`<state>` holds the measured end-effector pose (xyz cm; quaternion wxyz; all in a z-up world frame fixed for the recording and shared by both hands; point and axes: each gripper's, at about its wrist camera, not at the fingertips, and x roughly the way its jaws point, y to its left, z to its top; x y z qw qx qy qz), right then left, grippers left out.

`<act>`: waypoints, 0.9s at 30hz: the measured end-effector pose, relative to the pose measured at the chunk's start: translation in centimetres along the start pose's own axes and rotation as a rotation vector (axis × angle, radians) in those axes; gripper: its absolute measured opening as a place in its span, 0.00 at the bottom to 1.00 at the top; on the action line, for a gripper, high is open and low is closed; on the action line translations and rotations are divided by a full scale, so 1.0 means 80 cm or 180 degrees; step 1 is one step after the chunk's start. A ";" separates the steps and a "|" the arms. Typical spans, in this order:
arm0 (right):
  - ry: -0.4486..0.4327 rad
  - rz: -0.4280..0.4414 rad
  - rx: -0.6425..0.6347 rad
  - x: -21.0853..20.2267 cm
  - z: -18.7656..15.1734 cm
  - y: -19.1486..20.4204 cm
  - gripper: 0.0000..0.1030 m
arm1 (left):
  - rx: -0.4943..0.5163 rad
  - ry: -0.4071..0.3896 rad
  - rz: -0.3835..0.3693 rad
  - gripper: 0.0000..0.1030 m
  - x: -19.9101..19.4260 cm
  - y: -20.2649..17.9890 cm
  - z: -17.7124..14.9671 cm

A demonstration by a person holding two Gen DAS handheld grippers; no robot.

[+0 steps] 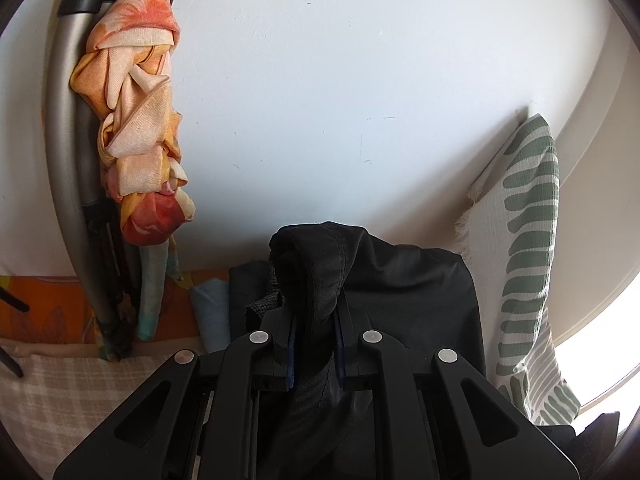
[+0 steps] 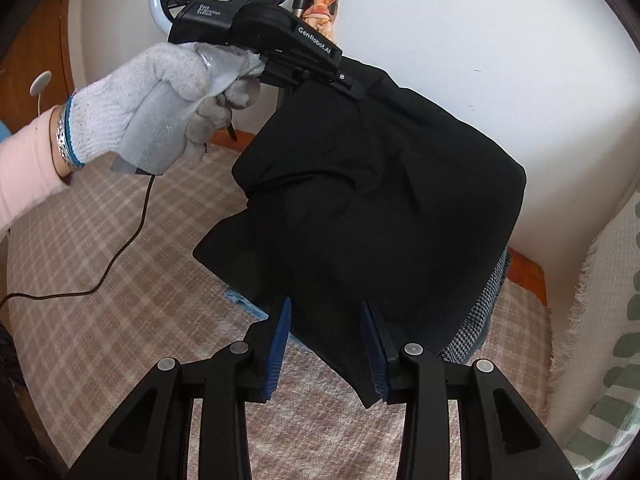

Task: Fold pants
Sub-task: 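Lower the folded shorts onto the jeans and grey jacket stack with both grippers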

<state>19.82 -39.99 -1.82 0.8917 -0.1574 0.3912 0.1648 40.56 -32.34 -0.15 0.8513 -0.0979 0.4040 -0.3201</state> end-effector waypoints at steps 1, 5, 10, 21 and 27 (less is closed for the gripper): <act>0.0035 -0.0023 -0.0054 0.005 0.000 0.002 0.42 | -0.0004 0.0007 0.0002 0.12 0.000 0.001 0.001; 0.0107 -0.0353 -0.0440 0.017 -0.002 0.023 0.58 | 0.0020 0.0048 0.0007 0.12 0.001 0.001 0.004; 0.0317 -0.0769 -0.0798 0.031 -0.009 0.016 0.08 | -0.0008 0.0140 -0.0004 0.12 0.006 0.003 0.009; 0.0223 -0.0768 -0.0430 -0.013 -0.044 -0.077 0.01 | 0.0075 0.0526 -0.0074 0.12 0.029 -0.001 -0.018; 0.0071 0.0131 -0.0012 -0.034 -0.053 -0.091 0.46 | 0.0009 0.0635 0.0034 0.14 0.041 0.020 -0.041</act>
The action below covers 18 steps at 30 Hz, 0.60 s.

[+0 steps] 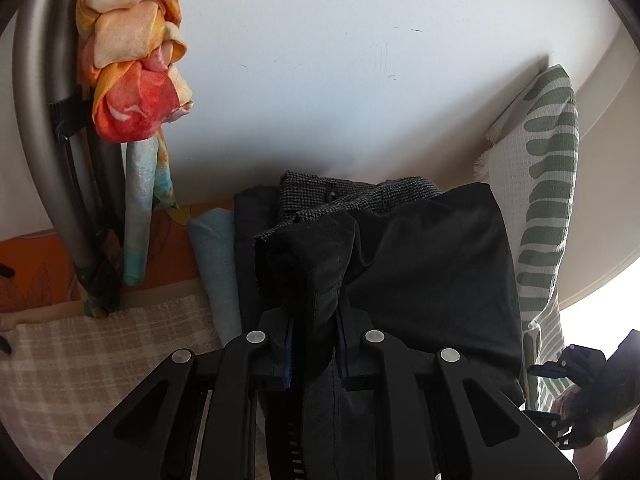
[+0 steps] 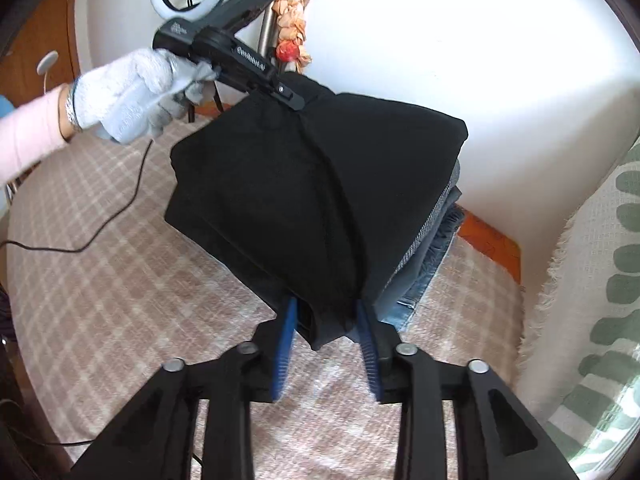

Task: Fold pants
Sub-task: 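Lower the folded shorts onto the jeans and grey jacket stack with both grippers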

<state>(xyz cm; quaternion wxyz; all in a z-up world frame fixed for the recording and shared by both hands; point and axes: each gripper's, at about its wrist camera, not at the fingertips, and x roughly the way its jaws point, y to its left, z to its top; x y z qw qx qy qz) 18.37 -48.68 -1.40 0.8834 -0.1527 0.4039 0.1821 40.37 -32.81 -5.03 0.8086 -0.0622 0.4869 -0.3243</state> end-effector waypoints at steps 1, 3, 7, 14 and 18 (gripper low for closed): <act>-0.0101 0.0075 0.0116 -0.009 0.001 -0.006 0.49 | -0.0005 -0.0005 0.0013 0.15 0.000 0.002 -0.002; -0.0332 0.0215 0.0436 -0.022 0.012 -0.030 0.56 | -0.0023 0.0000 -0.0031 0.16 0.000 0.005 -0.004; -0.0595 0.0061 0.1202 -0.008 0.050 -0.084 0.59 | -0.0035 -0.0014 -0.0031 0.26 -0.004 0.005 -0.003; -0.0561 0.0231 0.2067 0.082 0.108 -0.158 0.51 | 0.0144 -0.0160 0.0231 0.34 -0.020 0.003 0.000; -0.0461 0.0192 0.1894 0.105 0.133 -0.151 0.10 | 0.0356 -0.0536 0.0474 0.34 -0.052 -0.001 -0.004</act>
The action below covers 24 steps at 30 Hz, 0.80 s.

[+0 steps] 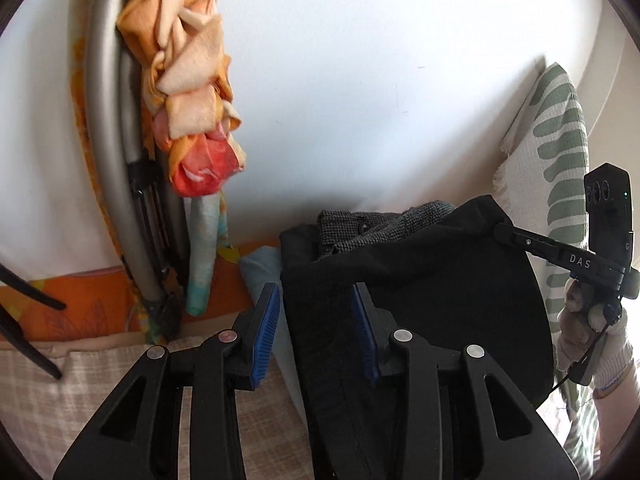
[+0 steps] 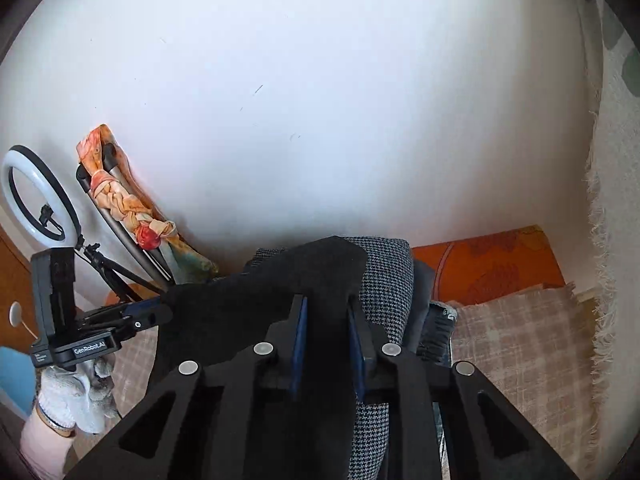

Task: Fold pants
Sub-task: 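Lower the folded shorts onto the jeans and grey jacket stack with both grippers, then open both grippers and pull them back from the stack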

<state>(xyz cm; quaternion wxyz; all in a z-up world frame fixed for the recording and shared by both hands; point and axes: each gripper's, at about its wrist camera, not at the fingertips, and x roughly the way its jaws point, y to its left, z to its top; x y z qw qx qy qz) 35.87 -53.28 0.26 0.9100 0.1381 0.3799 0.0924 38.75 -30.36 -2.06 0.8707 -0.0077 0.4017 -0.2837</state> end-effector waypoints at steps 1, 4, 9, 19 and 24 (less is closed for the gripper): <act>0.0006 -0.0049 -0.0103 0.003 0.003 0.007 0.09 | 0.0077 -0.0105 0.0029 0.34 -0.008 -0.003 -0.001; 0.0021 -0.0286 -0.0302 0.014 0.009 0.015 0.07 | 0.0329 -0.0184 -0.0093 0.34 -0.011 -0.022 -0.005; 0.0021 -0.0503 -0.0486 0.029 0.018 0.014 0.06 | 0.0606 -0.0032 -0.0024 0.34 0.036 -0.051 -0.004; 0.0129 -0.0787 -0.0471 0.060 0.013 -0.034 0.06 | 0.0461 0.0189 -0.0024 0.34 0.084 -0.061 0.000; 0.0021 -0.0874 -0.0351 0.035 0.010 -0.034 0.37 | 0.0379 0.0215 0.0021 0.34 0.067 -0.060 -0.005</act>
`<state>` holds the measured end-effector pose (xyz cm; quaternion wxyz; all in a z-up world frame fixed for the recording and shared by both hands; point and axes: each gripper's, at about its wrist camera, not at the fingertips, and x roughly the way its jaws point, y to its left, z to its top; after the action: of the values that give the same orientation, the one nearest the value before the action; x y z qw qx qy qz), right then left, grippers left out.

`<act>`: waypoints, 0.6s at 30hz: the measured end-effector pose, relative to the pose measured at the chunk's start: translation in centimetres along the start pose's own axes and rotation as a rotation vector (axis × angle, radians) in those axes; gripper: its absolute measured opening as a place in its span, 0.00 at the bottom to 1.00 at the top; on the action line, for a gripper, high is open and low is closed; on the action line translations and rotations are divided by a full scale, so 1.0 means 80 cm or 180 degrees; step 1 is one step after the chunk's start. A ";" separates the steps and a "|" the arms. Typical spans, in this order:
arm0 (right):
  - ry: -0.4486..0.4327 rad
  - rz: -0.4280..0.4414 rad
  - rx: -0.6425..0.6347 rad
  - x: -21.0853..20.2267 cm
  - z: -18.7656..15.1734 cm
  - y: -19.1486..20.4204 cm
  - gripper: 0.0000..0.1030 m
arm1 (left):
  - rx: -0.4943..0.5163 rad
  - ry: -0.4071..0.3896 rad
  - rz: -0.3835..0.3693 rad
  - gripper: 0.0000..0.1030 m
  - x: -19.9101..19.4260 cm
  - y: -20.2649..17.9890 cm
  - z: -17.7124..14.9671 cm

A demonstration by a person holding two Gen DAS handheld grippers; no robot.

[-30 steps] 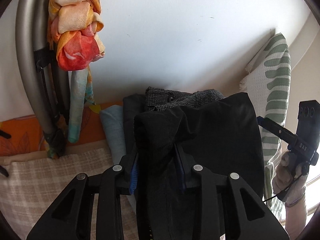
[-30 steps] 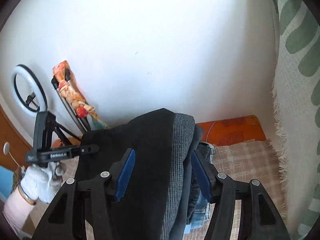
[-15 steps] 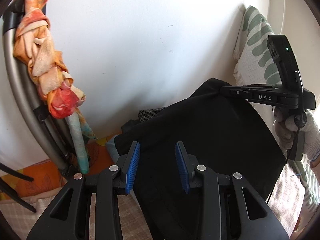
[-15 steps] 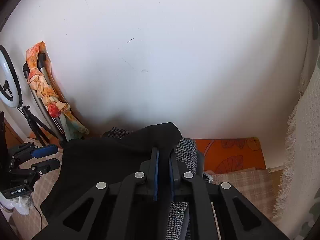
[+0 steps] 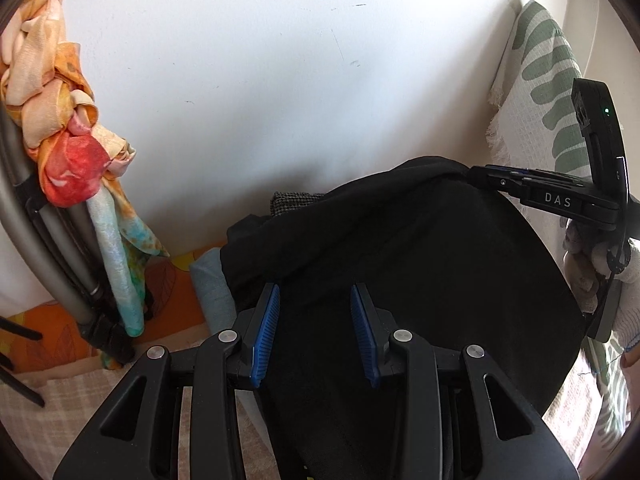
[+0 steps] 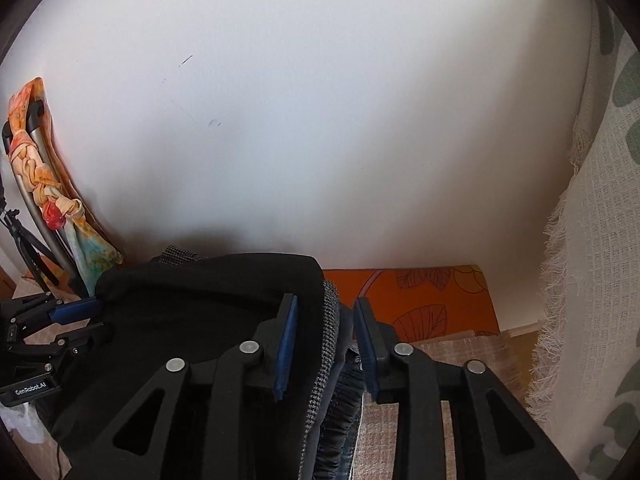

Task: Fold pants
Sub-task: 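Open both grippers and pull them back from the stack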

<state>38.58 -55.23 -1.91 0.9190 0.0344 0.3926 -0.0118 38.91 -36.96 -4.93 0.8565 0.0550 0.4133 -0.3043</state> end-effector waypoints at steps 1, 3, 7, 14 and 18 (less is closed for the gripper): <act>-0.0033 -0.0002 0.0026 -0.009 0.000 -0.002 0.37 | -0.0007 0.0001 -0.0015 0.34 -0.006 -0.002 -0.002; -0.0096 0.0044 0.0073 -0.028 -0.002 -0.003 0.39 | 0.0007 -0.0010 -0.0025 0.37 -0.019 -0.006 -0.005; -0.0227 0.0103 0.0037 -0.072 -0.014 0.008 0.65 | 0.0025 -0.0136 -0.0027 0.54 -0.058 -0.023 -0.013; -0.0345 0.0146 -0.0023 -0.142 -0.060 0.038 0.69 | 0.0081 -0.0377 0.0027 0.66 -0.135 -0.046 -0.033; -0.0498 0.0047 -0.0085 -0.186 -0.088 0.060 0.84 | 0.0121 -0.0495 0.0073 0.71 -0.179 -0.049 -0.052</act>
<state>23.47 -49.99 4.23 0.9473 0.0240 0.3194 -0.0023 27.05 -31.88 3.60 0.8882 0.0522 0.3390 -0.3057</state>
